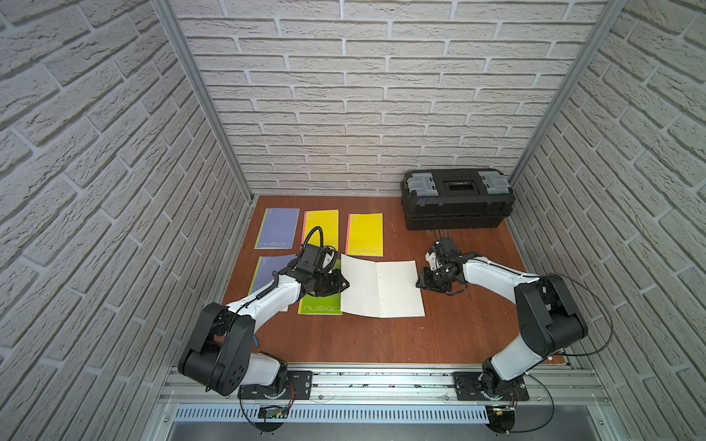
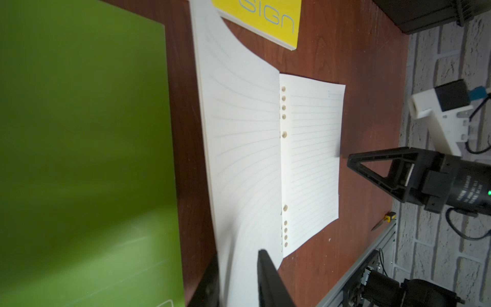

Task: Close the notebook
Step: Close the notebook at the center of the board.

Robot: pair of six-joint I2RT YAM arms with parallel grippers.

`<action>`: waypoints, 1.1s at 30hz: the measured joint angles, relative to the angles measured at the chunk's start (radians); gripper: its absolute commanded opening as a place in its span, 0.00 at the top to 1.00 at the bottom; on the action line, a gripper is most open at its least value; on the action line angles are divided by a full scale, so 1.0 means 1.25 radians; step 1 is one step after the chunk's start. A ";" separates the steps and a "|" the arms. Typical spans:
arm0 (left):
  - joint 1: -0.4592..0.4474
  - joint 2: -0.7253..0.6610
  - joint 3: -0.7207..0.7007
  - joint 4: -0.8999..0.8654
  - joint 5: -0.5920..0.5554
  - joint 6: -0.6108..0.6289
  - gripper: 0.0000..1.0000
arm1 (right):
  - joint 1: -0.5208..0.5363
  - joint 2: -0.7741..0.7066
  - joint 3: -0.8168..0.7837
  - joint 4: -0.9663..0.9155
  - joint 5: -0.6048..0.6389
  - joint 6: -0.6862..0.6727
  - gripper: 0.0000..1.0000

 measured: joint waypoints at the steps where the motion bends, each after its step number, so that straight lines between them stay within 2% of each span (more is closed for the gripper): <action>1: 0.000 0.000 0.005 0.000 0.001 0.000 0.65 | 0.000 0.001 -0.002 0.005 -0.002 0.001 0.56; 16: -0.010 0.003 0.026 0.000 0.016 -0.002 0.62 | -0.002 0.024 -0.019 0.062 -0.037 0.009 0.57; 33: -0.115 0.054 0.126 0.012 0.020 -0.013 0.61 | 0.002 0.034 -0.044 0.148 -0.116 0.039 0.56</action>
